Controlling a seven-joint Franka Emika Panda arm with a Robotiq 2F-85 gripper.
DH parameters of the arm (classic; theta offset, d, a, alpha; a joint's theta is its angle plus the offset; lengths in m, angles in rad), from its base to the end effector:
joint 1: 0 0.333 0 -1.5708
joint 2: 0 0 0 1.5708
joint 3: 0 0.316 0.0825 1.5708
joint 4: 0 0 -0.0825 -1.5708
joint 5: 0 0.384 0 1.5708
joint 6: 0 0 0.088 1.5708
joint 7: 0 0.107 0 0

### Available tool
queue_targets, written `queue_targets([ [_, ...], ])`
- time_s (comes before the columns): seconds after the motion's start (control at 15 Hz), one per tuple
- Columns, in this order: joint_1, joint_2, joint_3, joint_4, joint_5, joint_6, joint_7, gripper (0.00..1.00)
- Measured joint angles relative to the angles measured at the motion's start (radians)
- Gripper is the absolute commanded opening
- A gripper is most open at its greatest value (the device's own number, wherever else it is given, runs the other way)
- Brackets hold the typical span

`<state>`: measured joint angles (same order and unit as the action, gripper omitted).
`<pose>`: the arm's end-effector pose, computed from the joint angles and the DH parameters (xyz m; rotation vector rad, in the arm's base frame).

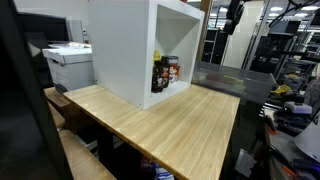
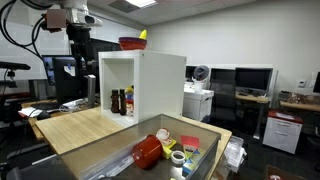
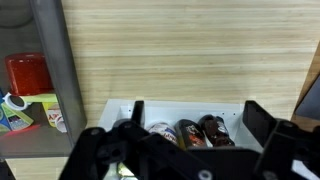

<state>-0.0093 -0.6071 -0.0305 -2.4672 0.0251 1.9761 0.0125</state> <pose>0.3786 -0.0145 0.5130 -3.0954 0.0873 -0.1801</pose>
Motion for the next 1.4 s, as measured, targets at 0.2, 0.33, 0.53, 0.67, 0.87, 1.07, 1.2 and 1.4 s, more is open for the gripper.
queue_targets([
  [0.2, -0.030, -0.002, -0.007, 0.000, -0.007, 0.001, 0.002, 1.00],
  [0.33, -0.060, -0.007, -0.026, -0.004, -0.007, 0.005, 0.004, 1.00],
  [0.53, -0.111, -0.018, -0.068, -0.016, -0.008, 0.025, 0.004, 1.00],
  [0.67, -0.153, -0.030, -0.111, -0.029, -0.008, 0.043, 0.004, 1.00],
  [0.87, -0.198, -0.033, -0.150, -0.035, -0.009, 0.049, 0.004, 1.00],
  [1.07, -0.247, -0.024, -0.190, -0.036, -0.041, 0.055, 0.004, 1.00],
  [1.2, -0.276, 0.003, -0.214, -0.036, -0.100, 0.055, -0.002, 1.00],
  [1.4, -0.296, 0.043, -0.231, -0.035, -0.184, 0.055, -0.010, 1.00],
])
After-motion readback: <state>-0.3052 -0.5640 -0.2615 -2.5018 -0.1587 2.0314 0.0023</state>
